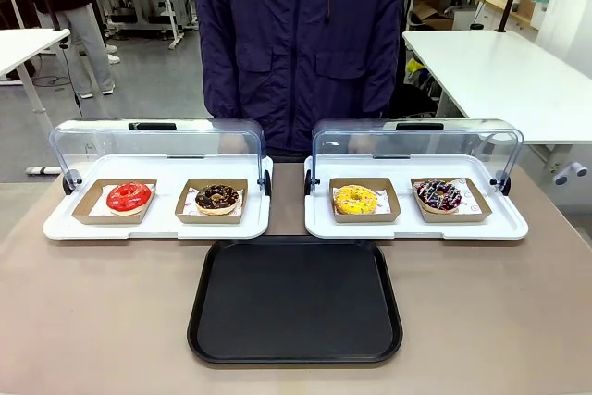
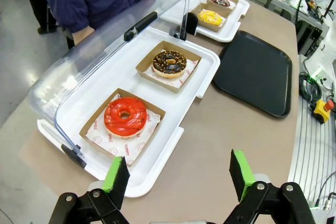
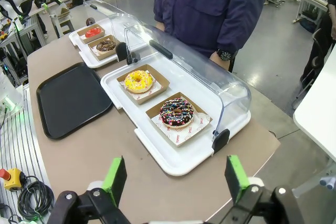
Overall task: Move the fourth donut from the left to the tray.
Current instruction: Pick up the Paper togo box containing the Donut indicated by the person and place it on the Handle tray.
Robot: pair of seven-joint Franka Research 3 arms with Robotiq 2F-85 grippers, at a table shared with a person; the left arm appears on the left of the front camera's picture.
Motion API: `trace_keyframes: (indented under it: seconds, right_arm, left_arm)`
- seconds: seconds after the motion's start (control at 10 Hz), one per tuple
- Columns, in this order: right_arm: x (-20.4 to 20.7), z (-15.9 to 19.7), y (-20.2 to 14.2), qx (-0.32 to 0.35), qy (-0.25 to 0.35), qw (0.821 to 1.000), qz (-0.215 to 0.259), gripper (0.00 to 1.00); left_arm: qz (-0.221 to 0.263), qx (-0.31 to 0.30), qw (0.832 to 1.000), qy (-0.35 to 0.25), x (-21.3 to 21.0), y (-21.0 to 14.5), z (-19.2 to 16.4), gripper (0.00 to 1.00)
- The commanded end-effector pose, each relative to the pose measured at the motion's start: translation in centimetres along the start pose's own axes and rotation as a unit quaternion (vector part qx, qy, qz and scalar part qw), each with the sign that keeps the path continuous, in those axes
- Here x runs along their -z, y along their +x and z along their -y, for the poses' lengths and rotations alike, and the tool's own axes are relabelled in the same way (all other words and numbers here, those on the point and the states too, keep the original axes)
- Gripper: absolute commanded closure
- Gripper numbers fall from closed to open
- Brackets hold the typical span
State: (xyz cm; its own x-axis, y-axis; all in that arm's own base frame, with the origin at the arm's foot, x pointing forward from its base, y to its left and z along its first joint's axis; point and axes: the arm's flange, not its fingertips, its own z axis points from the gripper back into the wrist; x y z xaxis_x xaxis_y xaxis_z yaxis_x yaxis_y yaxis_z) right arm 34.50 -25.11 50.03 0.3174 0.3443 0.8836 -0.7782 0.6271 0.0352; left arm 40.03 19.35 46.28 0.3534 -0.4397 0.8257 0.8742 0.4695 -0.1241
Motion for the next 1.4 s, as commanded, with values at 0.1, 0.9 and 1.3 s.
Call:
trace_keyframes:
  seconds: [0.1,0.9,1.3]
  right_arm:
    - [0.02,0.36,0.10,-0.013,-0.002,1.000,0.012,0.00]
    - [0.02,0.36,0.10,-0.013,-0.002,1.000,0.012,0.00]
    - [0.02,0.36,0.10,-0.013,-0.002,1.000,0.012,0.00]
  left_arm:
    - [0.009,0.009,1.000,-0.003,-0.08,-0.03,-0.09,0.00]
    - [0.009,0.009,1.000,-0.003,-0.08,-0.03,-0.09,0.00]
    - [0.009,0.009,1.000,-0.003,-0.08,-0.03,-0.09,0.00]
